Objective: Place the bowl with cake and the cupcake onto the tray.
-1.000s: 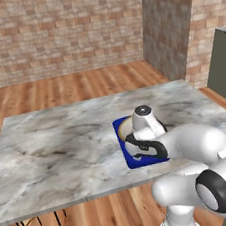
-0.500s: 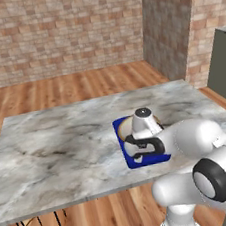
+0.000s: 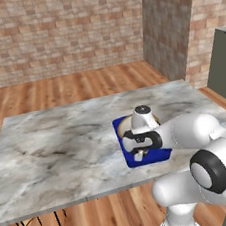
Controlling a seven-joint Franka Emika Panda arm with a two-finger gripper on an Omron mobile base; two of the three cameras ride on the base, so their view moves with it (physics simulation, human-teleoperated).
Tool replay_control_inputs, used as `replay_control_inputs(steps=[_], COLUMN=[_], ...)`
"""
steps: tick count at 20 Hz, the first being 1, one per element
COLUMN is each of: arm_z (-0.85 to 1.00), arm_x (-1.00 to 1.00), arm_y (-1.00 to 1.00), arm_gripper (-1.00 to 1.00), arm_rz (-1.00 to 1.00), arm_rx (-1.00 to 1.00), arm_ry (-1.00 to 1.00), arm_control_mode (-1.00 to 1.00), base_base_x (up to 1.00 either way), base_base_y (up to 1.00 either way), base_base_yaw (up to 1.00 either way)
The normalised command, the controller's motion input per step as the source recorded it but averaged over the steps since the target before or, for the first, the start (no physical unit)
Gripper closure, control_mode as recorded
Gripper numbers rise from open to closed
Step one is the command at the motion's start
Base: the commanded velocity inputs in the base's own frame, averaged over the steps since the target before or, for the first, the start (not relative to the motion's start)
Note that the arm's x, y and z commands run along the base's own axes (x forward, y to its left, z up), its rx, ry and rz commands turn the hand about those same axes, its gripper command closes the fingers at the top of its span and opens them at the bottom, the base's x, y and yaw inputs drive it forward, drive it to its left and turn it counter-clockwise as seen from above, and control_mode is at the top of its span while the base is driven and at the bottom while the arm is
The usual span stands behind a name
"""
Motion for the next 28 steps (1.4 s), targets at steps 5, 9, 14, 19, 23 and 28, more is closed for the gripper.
replay_control_inputs(steps=[5, 9, 14, 19, 23, 28], arm_z=[0.06, 0.32, 0.6, 0.69, 0.67, 0.47], arm_x=[0.0, 0.0, 0.0, 0.0, 0.0, 0.0], arm_y=[0.0, 0.0, 0.04, 0.05, 0.0, 0.0], arm_gripper=[-1.0, -1.0, -1.0, -1.0, -1.0, -1.0], arm_rz=[0.05, 0.03, 0.0, 0.0, -0.01, -0.11], arm_rx=[0.02, 0.05, 0.18, 0.22, 0.2, 0.16], arm_ry=[0.0, 0.0, 0.0, 0.0, 0.0, 0.01], arm_control_mode=[-1.0, -1.0, -1.0, -1.0, -1.0, -1.0], base_base_x=[0.0, 0.0, 0.0, 0.0, 0.0, 0.0], base_base_y=[0.0, 0.0, 0.0, 0.0, 0.0, 0.0], base_base_yaw=[0.0, 0.0, 0.0, 0.0, 0.0, 0.0])
